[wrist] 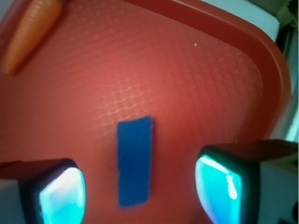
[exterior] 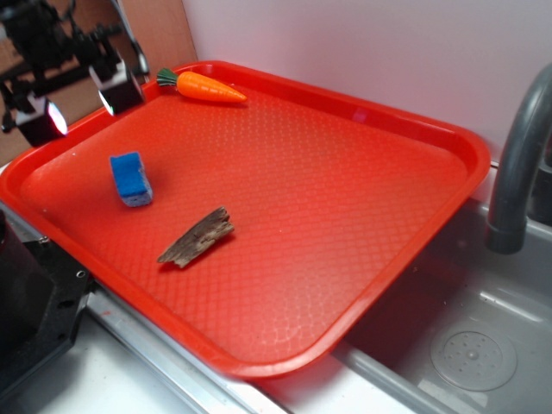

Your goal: Grab the blue sponge.

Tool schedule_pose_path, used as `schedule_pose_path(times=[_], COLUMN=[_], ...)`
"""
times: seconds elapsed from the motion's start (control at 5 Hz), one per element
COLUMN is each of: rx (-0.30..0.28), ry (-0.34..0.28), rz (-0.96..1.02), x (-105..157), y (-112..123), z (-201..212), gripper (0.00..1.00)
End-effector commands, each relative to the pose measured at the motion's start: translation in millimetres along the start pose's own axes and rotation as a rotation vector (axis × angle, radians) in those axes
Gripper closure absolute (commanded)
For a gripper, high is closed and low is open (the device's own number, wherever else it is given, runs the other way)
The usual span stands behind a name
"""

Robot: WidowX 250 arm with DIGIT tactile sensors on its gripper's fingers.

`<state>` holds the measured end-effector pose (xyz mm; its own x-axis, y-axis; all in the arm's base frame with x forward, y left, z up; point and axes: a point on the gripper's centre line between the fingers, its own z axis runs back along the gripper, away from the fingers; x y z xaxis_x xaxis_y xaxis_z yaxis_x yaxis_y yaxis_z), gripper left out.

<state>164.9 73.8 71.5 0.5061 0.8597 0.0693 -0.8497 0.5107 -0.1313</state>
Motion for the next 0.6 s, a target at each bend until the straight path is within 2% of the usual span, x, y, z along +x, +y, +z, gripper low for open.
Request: schedule_pose_path(times=[0.0,0.2,0.4], rx=[0.085,0.116,0.105], ry=[-0.030,-0.030,-0.027], rz=[-0.146,-0.135,-0.090], x=[-1.5,-10.6,-12.2], y=[-14.5,-7.5,-3.9], z=[-49.3,-62.7,-51.1], gripper=[0.00,1.00,1.00])
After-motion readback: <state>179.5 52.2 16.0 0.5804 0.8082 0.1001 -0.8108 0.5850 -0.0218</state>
